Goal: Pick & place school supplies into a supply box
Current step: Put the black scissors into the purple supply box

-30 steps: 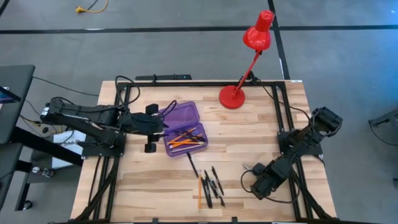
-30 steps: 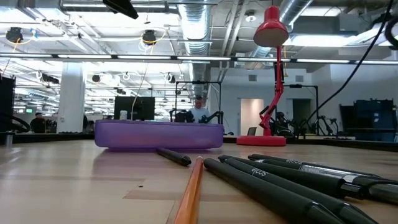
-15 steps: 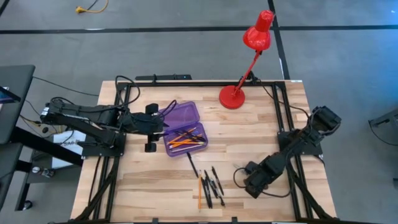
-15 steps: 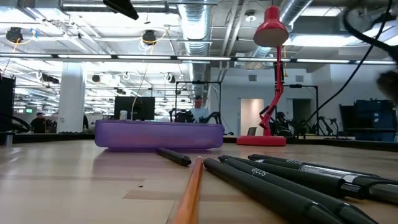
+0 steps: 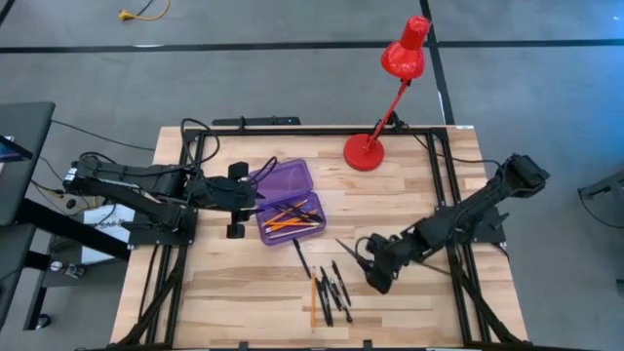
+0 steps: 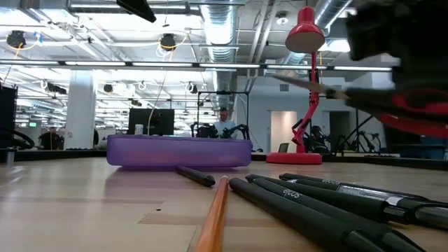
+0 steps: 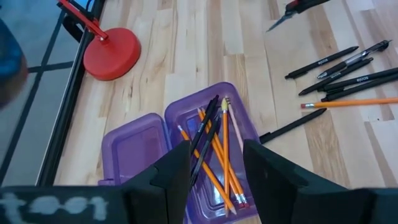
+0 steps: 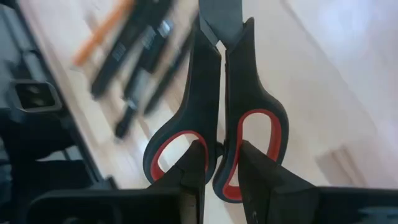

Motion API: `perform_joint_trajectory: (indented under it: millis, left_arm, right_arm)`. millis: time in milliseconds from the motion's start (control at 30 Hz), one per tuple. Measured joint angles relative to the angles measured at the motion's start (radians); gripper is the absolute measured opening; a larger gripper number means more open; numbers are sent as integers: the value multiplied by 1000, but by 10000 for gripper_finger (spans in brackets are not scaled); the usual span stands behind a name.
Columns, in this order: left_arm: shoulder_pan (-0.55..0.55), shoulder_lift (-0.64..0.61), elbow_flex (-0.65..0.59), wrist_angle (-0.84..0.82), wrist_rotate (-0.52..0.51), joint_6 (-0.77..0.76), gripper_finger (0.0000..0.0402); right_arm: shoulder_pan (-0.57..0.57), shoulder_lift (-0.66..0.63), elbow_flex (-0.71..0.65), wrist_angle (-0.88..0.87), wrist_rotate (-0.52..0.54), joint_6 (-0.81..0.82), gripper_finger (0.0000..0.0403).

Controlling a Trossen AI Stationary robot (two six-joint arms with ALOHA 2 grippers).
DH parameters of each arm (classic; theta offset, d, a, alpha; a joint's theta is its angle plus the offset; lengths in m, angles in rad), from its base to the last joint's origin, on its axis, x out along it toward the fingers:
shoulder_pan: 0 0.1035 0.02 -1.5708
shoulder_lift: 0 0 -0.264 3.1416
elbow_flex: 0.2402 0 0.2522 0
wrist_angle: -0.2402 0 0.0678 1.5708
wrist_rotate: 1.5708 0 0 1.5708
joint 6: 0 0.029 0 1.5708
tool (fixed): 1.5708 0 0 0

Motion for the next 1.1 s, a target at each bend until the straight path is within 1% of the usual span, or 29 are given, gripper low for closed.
perform_joint_trajectory:
  millis: [100, 233, 433, 567, 700, 800, 967, 1100]
  left_arm:
    - [0, 0, 0, 0, 1, -3, 137]
    - [0, 0, 0, 0, 1, -14, 137]
    - [0, 0, 0, -1, 0, -43, 137]
    - [-1, -14, 0, -19, -17, -96, 137]
    - [-6, -50, 0, -35, -42, -161, 137]
    - [-24, -90, 0, -35, -81, -201, 137]
    - [-70, -155, 0, -47, -168, -270, 137]
    - [-113, -196, 0, -71, -239, -329, 137]
  right_arm:
    - [-68, -21, 0, 2, -6, -68, 50]
    - [-169, -18, 6, -1, -14, -174, 50]
    - [-331, 58, 96, 1, -17, -403, 46]
    - [-434, 124, 184, -15, -22, -542, 46]
    - [-519, 202, 293, -74, -26, -677, 46]
    - [-567, 268, 381, -137, -51, -771, 45]
    - [-615, 392, 531, -189, -74, -897, 44]
    - [-625, 480, 645, -286, -74, -992, 42]
